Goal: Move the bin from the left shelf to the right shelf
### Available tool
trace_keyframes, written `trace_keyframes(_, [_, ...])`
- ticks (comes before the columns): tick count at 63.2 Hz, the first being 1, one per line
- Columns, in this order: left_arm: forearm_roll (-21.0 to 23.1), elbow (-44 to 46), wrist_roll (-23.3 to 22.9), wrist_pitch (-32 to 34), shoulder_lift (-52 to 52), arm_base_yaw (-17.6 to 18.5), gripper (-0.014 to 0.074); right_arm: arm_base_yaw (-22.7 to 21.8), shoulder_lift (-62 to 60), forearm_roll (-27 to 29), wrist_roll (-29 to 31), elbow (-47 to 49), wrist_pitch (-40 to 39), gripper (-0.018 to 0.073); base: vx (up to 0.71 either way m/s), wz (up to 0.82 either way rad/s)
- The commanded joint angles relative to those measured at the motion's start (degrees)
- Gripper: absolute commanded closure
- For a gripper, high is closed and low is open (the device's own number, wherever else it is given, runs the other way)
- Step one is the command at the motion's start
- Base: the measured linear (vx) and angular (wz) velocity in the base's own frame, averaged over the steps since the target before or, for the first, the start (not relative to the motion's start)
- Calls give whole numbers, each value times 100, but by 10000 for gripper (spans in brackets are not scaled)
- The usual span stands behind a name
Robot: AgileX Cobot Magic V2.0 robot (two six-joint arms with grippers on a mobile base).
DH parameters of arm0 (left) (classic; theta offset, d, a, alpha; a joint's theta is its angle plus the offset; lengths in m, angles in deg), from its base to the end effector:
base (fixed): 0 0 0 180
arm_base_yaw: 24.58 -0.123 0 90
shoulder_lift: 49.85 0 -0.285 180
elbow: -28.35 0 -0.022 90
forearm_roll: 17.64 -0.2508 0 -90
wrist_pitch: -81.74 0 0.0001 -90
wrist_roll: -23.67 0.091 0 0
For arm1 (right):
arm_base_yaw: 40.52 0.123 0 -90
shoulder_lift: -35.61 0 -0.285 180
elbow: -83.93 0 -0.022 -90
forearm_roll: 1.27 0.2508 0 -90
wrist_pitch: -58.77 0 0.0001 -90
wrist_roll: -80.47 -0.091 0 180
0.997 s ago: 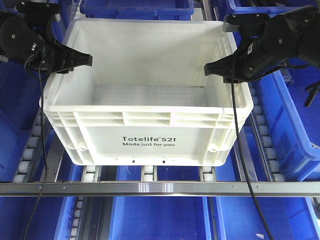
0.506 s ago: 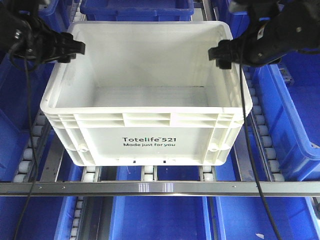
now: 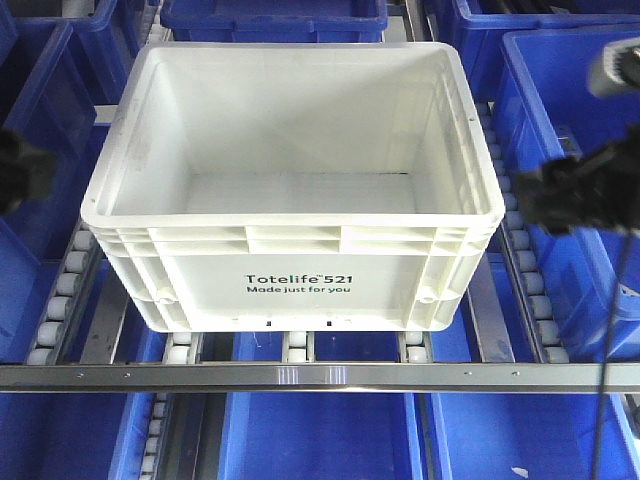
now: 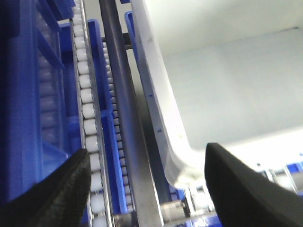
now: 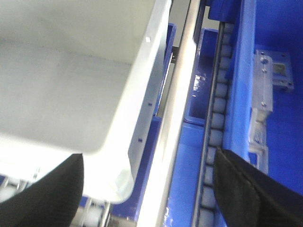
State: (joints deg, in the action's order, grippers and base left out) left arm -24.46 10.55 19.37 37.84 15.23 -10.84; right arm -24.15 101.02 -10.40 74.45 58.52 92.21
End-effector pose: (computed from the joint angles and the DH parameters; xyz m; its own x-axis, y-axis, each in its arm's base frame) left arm 0.1949 -0.0399 0.3803 -0.5769 0.1523 -0.8025 0.1788 0.9822 0.0578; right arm 0.2015 0.0509 0.3499 -0.5293 -0.1848 -0.8281 -0.2262 0.9714 -0.0722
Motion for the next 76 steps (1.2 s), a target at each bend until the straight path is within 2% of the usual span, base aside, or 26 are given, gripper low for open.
trace_keyframes(1, [425, -207, 430, 91, -601, 26, 114, 5, -664, -20, 114, -246, -97, 9, 0, 0])
trace_keyframes(5, [773, -475, 793, -7, -1037, 26, 114, 5, -1086, 11, 113, -498, 106, 9, 0, 0])
trace_keyframes(10, [1023, -743, 969, -52, -1440, 26, 114, 5, -1600, 37, 113, -781, 292, 9, 0, 0])
trace_keyframes(27, [1020, -1198, 963, -74, -1922, 21, 115, 5, -2504, 37, 173, -1261, 498, 34, 0, 0])
trace_keyframes(35, [1020, -1198, 963, -47, -1922, 21, 157, 5, -2501, 44, 438, -1261, 712, 115, 0, 0])
trace_keyframes(50, [1020, -1198, 963, -47, -1922, 21, 357, 5, -2501, 74, 432, -1261, 732, 379, 0, 0])
trace_keyframes(61, [1020, -1198, 963, -47, -1922, 21, 477, 5, -2501, 149, 427, -1261, 732, 540, 0, 0])
trace_keyframes(65, [1020, -1198, 963, -47, -1922, 21, 505, 5, -2501, 190, 427, -1261, 732, 574, 0, 0])
trace_keyframes(76, [1020, -1198, 963, -52, -1922, 21, 542, 5, -2501, 190, 414, -1261, 743, 568, 0, 0])
